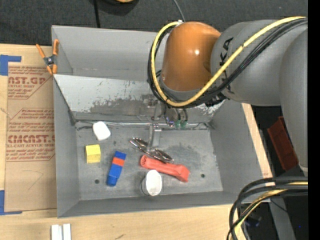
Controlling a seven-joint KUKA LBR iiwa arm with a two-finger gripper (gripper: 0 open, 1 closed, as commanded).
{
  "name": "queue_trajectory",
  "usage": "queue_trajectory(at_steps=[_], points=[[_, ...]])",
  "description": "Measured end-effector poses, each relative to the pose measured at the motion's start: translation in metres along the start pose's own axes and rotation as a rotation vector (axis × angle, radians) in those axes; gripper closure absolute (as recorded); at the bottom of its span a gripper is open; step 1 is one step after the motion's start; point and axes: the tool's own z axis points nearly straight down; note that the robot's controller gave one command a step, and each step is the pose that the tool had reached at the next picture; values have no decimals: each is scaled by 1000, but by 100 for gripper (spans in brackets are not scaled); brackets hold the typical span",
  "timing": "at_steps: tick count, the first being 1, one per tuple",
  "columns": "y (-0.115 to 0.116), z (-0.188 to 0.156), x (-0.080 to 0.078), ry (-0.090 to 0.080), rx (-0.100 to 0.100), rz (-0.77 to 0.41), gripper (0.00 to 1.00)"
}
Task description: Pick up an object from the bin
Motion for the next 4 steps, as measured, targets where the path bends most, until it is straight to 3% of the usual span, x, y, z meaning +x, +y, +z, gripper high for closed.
queue_trajectory(at_steps=[1,2,3,4], points=[[-1,-5,-1,-7,-1,2,0],[28,16,-1,-9,2,-249,0],[73,48,25,-6,-1,-460,0],[65,61,21,-12,2,-655,0]])
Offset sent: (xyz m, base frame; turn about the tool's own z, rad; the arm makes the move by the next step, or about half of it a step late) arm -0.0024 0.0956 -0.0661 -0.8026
